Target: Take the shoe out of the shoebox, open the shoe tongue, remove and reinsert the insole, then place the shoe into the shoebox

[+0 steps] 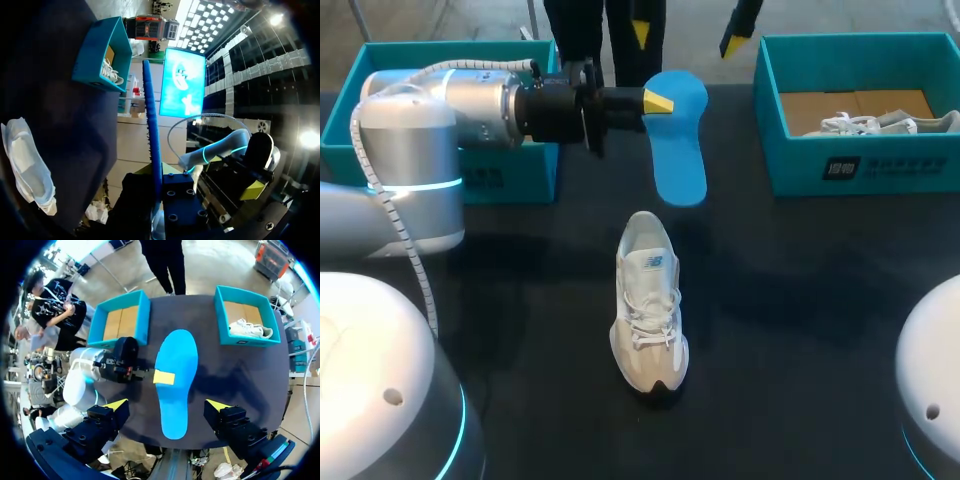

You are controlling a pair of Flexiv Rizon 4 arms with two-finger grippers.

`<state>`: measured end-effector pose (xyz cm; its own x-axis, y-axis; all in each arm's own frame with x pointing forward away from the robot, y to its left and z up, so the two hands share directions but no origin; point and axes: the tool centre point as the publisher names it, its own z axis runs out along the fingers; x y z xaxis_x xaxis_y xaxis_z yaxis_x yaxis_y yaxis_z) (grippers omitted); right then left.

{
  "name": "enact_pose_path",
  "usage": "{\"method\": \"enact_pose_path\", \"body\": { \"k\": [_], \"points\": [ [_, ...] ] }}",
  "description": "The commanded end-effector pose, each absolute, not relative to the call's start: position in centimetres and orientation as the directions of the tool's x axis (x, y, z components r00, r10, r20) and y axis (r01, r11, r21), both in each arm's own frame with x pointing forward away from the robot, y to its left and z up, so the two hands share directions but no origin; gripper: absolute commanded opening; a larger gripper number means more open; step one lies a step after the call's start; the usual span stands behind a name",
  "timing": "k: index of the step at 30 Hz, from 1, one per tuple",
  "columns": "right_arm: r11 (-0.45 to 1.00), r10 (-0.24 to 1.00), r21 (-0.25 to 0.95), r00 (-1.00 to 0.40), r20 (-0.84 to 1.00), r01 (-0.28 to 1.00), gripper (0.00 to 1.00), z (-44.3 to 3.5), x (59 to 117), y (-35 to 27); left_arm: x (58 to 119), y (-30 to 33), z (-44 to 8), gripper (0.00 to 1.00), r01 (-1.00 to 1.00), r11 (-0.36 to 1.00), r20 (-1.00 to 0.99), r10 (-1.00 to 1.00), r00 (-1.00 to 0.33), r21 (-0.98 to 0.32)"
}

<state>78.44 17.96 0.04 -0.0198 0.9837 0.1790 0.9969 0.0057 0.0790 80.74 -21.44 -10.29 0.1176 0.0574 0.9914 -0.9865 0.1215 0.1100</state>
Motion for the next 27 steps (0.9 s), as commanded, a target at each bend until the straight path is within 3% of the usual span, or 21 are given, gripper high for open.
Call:
{"method": "enact_pose_path", "body": {
  "k": [1,27],
  "points": [
    [0.015,0.994,0.080,-0.024,0.104,0.997,1.00,-0.1,78.6,18.5,80.6,-21.3,-10.3,0.00,-0.987,0.120,0.992,0.055,0.117,0.110],
    [0.049,0.991,0.052,-0.055,0.124,0.997,1.00,-1.1,78.8,17.6,80.6,-21.3,-10.3,0.00,-0.987,0.120,0.992,0.055,0.117,0.110]
  ]
}}
